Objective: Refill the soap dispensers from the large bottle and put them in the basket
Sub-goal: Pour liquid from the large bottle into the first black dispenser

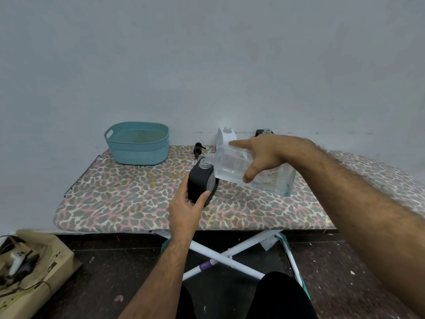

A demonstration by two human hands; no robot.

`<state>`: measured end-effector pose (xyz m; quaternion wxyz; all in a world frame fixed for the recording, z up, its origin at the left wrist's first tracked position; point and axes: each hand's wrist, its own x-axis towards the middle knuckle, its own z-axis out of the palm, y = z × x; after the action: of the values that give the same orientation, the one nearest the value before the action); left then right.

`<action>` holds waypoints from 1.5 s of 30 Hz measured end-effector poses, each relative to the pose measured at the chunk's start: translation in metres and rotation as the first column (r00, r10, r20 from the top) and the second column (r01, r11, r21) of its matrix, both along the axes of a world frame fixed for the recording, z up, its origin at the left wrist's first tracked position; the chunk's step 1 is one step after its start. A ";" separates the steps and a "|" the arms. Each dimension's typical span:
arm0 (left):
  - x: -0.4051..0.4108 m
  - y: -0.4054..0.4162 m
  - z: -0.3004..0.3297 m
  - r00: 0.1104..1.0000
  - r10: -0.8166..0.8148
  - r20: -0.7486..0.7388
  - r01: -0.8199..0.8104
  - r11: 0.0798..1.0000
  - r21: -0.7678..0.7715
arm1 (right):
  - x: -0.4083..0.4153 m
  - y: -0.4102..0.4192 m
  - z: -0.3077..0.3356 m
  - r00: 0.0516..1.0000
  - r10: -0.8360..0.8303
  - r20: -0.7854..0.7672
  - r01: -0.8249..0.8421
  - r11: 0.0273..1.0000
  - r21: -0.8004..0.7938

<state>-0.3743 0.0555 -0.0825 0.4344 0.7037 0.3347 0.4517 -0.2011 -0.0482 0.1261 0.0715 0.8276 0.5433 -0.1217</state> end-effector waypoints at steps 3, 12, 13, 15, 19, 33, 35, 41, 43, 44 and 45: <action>0.000 0.000 -0.001 1.000 0.002 -0.002 -0.002 1.000 -0.004 | 0.000 0.001 0.000 1.000 -0.008 -0.002 0.008 1.000 -0.008; 0.000 0.001 -0.001 1.000 0.008 -0.009 -0.008 1.000 -0.002 | -0.001 0.002 0.001 1.000 -0.011 -0.007 0.011 1.000 -0.015; 0.001 0.001 -0.001 1.000 0.008 -0.010 -0.009 1.000 -0.002 | -0.001 0.002 0.001 1.000 -0.011 -0.009 0.011 1.000 -0.015; 0.001 0.001 -0.001 1.000 0.007 -0.011 -0.007 1.000 -0.005 | -0.001 0.002 0.002 1.000 -0.013 -0.009 0.012 1.000 -0.018; 0.001 0.000 0.000 1.000 0.006 -0.010 -0.006 1.000 -0.007 | -0.001 0.002 0.002 1.000 -0.018 -0.009 0.018 1.000 -0.023; 0.001 -0.001 0.001 1.000 0.008 -0.007 -0.008 1.000 -0.009 | 0.001 0.005 0.001 1.000 -0.018 -0.011 0.018 0.999 -0.026; 0.001 -0.001 0.001 1.000 0.009 -0.009 -0.009 1.000 -0.005 | 0.002 0.005 0.002 1.000 -0.019 -0.011 0.018 0.999 -0.026; 0.001 -0.003 0.003 1.000 0.006 -0.003 -0.006 1.000 -0.001 | 0.004 0.007 0.001 1.000 -0.015 -0.009 0.014 0.999 -0.032; 0.001 -0.003 0.004 1.000 0.007 -0.004 -0.007 1.000 -0.001 | 0.005 0.007 0.000 1.000 -0.011 -0.012 0.011 1.000 -0.029; 0.001 -0.003 0.004 1.000 0.007 -0.005 -0.007 1.000 0.000 | 0.005 0.007 0.000 1.000 -0.011 -0.014 0.011 1.000 -0.026; 0.001 -0.003 0.004 1.000 0.006 -0.005 -0.006 1.000 0.001 | 0.005 0.007 -0.001 1.000 -0.011 -0.015 0.010 1.000 -0.023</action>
<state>-0.3738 0.0521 -0.0784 0.4320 0.7039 0.3377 0.4515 -0.1957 -0.0413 0.1252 0.0760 0.8287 0.5380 -0.1344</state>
